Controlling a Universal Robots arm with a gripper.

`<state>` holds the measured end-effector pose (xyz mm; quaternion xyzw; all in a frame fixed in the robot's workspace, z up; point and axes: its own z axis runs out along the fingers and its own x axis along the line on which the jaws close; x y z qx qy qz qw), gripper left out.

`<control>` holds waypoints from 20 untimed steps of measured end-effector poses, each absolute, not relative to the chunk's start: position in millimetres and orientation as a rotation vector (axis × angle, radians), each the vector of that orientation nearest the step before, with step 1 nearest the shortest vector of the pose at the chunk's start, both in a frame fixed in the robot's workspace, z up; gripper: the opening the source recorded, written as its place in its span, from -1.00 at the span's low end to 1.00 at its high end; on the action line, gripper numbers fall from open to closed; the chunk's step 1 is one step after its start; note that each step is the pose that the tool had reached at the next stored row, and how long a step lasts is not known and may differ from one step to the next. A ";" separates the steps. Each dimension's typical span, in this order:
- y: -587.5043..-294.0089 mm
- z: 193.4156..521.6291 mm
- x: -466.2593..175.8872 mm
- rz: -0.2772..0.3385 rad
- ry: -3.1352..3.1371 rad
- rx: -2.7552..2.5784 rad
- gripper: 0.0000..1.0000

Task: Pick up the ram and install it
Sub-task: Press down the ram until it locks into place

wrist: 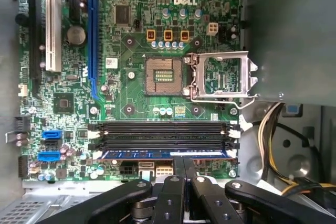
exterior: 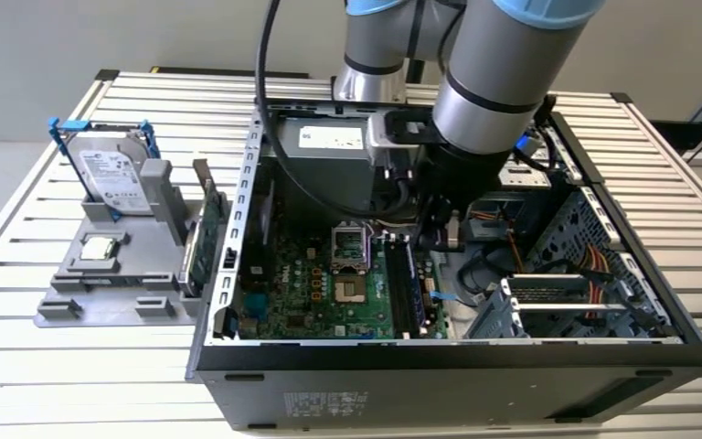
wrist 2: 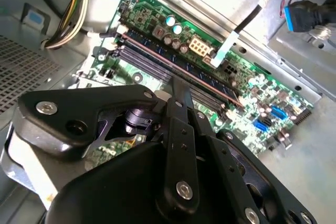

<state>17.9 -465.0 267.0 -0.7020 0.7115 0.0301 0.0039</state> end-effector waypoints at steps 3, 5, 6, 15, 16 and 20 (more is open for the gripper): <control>-465.0 273.9 18.0 0.097 2.231 -2.201 -1.00; -465.0 277.7 17.9 0.098 2.231 -2.201 -1.00; -465.0 279.6 17.9 0.098 2.231 -2.201 -1.00; -465.0 292.7 17.9 0.098 2.232 -2.202 -1.00; -465.0 293.8 17.9 0.098 2.232 -2.202 -1.00; -465.0 300.9 17.9 0.098 2.232 -2.202 -1.00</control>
